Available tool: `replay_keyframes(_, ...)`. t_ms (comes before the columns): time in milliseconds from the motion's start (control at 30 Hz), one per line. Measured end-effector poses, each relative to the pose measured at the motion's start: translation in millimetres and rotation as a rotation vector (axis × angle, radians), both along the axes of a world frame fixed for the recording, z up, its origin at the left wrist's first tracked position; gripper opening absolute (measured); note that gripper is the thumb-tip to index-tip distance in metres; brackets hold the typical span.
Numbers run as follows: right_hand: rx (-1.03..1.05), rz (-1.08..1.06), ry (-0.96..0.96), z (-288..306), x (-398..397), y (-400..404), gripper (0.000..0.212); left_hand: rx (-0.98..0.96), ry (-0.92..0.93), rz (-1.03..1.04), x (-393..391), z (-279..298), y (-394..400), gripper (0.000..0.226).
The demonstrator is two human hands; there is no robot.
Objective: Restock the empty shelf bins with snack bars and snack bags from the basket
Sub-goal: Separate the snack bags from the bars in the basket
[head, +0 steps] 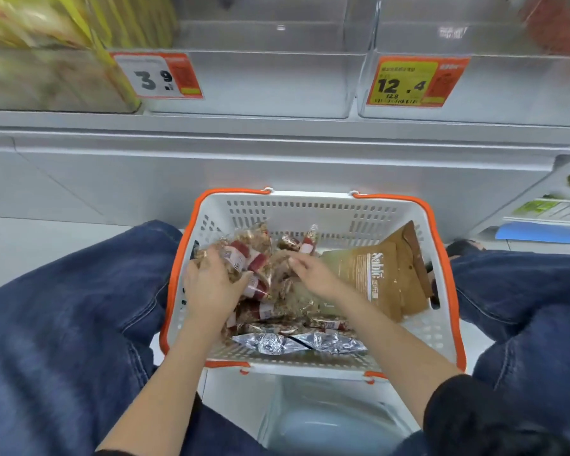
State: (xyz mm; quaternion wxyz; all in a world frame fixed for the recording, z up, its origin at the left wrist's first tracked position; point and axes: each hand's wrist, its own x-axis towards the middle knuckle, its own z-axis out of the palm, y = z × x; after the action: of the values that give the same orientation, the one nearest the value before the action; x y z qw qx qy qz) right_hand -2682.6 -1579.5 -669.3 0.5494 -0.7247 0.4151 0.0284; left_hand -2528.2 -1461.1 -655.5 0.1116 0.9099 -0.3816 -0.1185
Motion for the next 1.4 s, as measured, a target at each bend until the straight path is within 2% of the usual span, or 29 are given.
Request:
replay_keyframes(67,-0.010,-0.172,-0.011,0.5,-28.4,-10.9,0.038,0.036,-0.137,-0.037,-1.5,-3.5,3.4,0.082)
replay_keyframes(100,0.003,-0.168,0.001,0.3,-47.2,-16.4,0.039,0.017,-0.202,-0.086,-4.2,-5.6,3.9,0.077)
replay_keyframes(167,0.100,0.030,0.128,-0.8,-79.9,-22.5,0.047,-0.080,-0.307,-0.246,-14.1,-11.2,1.7,0.057)
replay_keyframes(233,0.241,0.338,0.389,-4.6,-92.0,-16.8,0.066,-0.096,-0.165,-0.493,-32.8,-8.0,-4.7,0.034)
replay_keyframes(267,0.299,0.435,0.507,-9.6,-91.4,-12.5,0.076,-0.024,-0.041,-0.622,-43.7,-6.0,-6.5,0.025)
replay_keyframes(333,0.359,0.457,0.641,-18.1,-86.5,-3.7,0.096,0.148,0.142,-0.800,-60.2,-7.5,-7.6,0.011)
replay_keyframes(367,0.360,0.443,0.651,-21.8,-85.8,-1.2,0.103,0.186,0.197,-0.824,-65.4,-11.2,-7.2,0.011)
replay_keyframes(433,0.338,0.453,0.644,-22.6,-88.8,-1.4,0.098,0.163,0.292,-0.767,-69.6,-21.3,-7.5,0.014)
replay_keyframes(533,0.236,0.503,0.696,-10.0,-96.3,-0.9,0.071,0.108,0.438,-0.661,-66.0,-27.2,-10.9,0.010)
replay_keyframes(633,0.095,0.437,0.712,-1.9,-106.6,1.2,0.055,0.070,0.544,-0.605,-66.5,-22.9,-15.3,0.015)
replay_keyframes(800,-0.220,0.301,0.680,-7.5,-120.9,-3.2,0.021,0.134,0.595,-0.687,-79.2,-18.0,-24.2,0.051)
replay_keyframes(933,-0.384,0.224,0.596,-1.2,-116.2,-7.7,0.015,0.254,0.527,-0.745,-89.5,-26.3,-27.5,0.081)
replay_keyframes(1000,-0.498,0.234,0.464,15.0,-106.2,-10.7,0.019,0.177,0.489,-0.726,-91.3,-26.4,-30.0,0.075)
replay_keyframes(1067,-0.569,0.200,0.284,32.0,-96.3,-14.3,0.020,-0.003,0.491,-0.643,-88.9,-23.3,-35.8,0.052)
replay_keyframes(1133,-0.503,0.043,0.076,44.7,-90.5,-16.8,0.016,-0.171,0.575,-0.508,-85.5,-17.1,-44.0,0.026)
replay_keyframes(1200,-0.401,-0.136,-0.083,50.7,-89.1,-19.7,0.013,-0.296,0.669,-0.411,-83.7,-9.6,-51.5,0.012)
replay_keyframes(1300,-0.286,-0.289,-0.180,50.7,-95.6,-26.6,0.027,-0.392,0.744,-0.338,-80.1,0.1,-56.2,0.012)
replay_keyframes(1400,-0.138,-0.385,-0.129,42.4,-117.8,-35.8,0.056,-0.434,0.906,-0.195,-67.2,8.0,-59.8,0.012)
